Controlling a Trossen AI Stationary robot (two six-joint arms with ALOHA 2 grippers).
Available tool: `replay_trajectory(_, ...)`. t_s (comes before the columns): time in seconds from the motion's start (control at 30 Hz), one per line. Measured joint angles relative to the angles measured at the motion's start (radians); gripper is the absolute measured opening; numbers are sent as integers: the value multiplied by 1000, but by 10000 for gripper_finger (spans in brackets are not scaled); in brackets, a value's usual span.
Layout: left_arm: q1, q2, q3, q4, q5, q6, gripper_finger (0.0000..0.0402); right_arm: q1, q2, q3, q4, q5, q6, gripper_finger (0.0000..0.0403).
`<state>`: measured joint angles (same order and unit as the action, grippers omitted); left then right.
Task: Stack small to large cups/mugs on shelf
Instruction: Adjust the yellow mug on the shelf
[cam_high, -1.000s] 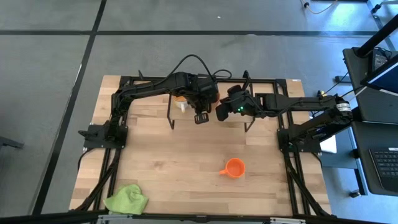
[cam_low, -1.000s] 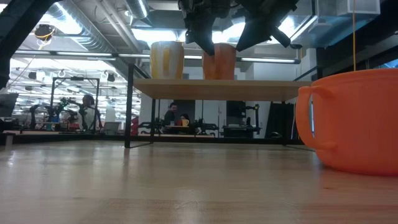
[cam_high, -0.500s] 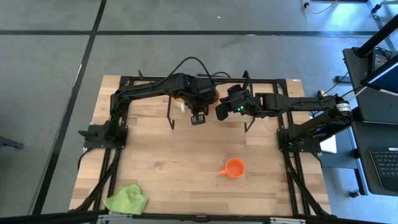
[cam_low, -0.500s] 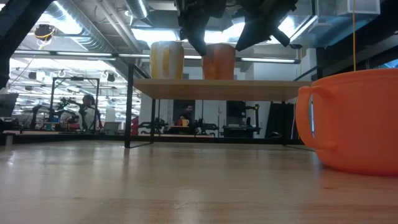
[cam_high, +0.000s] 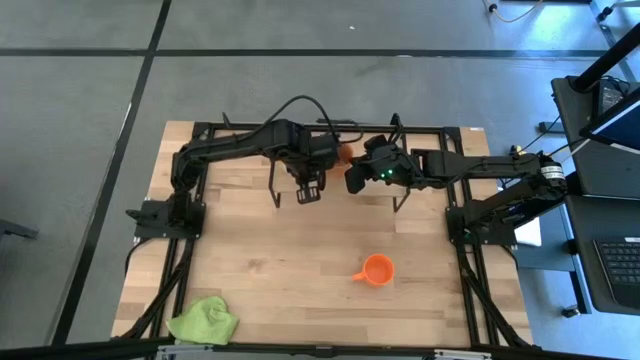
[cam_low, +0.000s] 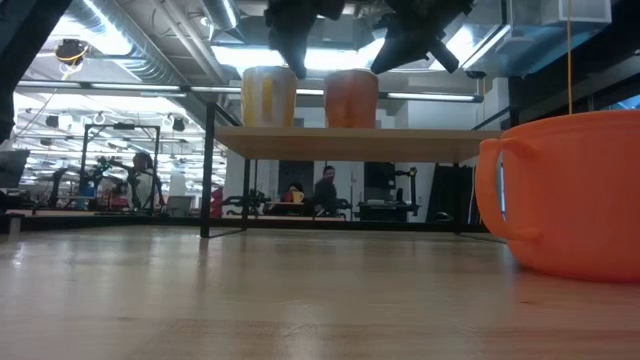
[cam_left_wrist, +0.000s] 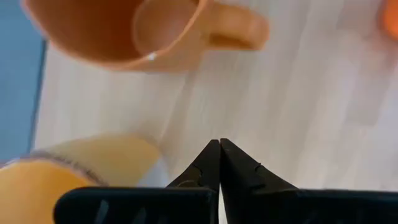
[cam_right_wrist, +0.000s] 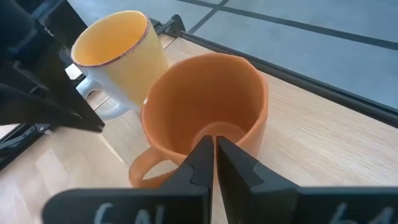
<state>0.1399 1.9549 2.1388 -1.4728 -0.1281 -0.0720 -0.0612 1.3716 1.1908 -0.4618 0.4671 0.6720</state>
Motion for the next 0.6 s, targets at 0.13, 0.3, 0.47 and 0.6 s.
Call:
replay_trajectory(0.13,-10,0,0,-47,-40,-5,0,0,0,0,0,0,0,21)
replay_trajectory(0.3,-13,0,0,-64,-52,-17,0,0,0,0,0,0,2,21)
replay_trajectory(0.47,-13,0,0,-64,-75,-27,0,0,0,0,0,0,2,21)
replay_trajectory(0.6,-13,0,0,-69,-75,-32,0,0,0,0,0,0,2,21)
